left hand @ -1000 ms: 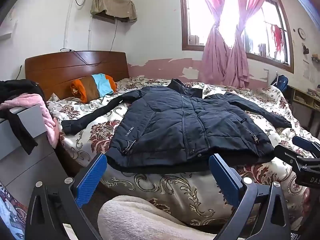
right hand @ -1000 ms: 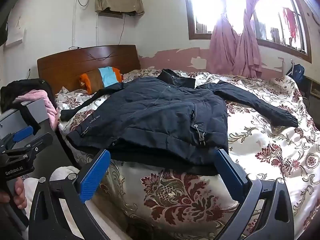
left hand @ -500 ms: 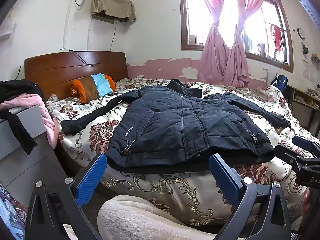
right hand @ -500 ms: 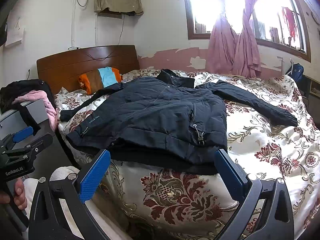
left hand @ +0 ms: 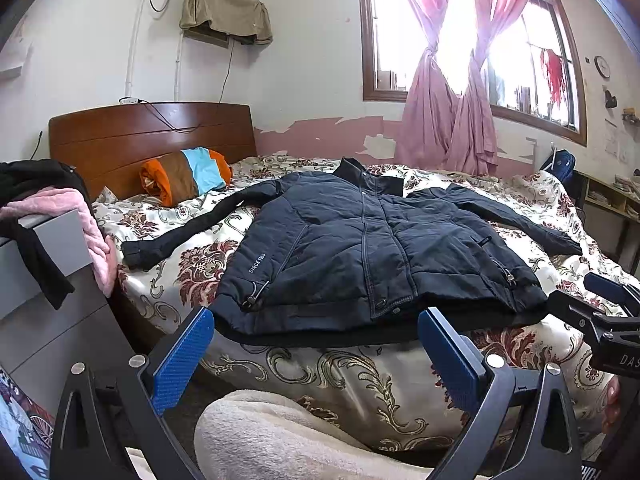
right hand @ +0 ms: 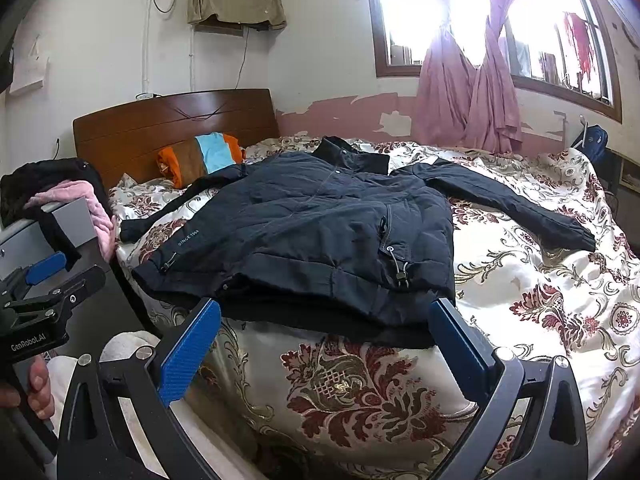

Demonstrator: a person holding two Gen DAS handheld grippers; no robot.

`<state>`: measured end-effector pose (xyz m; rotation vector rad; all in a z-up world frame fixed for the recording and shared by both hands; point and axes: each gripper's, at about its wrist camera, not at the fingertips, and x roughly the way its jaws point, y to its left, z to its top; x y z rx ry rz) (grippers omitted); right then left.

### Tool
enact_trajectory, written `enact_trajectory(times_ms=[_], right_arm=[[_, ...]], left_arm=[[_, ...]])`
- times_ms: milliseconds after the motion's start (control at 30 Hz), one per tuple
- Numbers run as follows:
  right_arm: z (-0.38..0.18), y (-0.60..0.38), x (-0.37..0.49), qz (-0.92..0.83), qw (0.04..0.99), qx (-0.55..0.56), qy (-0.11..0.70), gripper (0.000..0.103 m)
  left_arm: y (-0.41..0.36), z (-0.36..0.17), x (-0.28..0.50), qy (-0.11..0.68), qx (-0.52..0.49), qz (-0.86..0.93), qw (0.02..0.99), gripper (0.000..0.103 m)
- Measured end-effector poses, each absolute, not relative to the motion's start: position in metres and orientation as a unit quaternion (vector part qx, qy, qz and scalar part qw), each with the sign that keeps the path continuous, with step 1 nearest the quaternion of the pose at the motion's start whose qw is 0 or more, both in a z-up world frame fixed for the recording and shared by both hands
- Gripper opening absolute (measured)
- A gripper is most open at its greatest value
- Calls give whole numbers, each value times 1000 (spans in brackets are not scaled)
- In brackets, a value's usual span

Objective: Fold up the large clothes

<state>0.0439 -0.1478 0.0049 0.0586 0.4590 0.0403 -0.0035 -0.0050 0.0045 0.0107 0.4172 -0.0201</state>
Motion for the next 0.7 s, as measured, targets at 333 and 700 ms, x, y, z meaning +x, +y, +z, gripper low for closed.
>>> enact_trajectory(times_ms=[333,700], right_arm=[[4,-151,42,19,973,30,228,102],[4,-151,43,19,973,30,229,102]], left_arm=[[-6,5,-4,207,5,-10,978,103],[-7,5,-4,207,5,-11,978,103]])
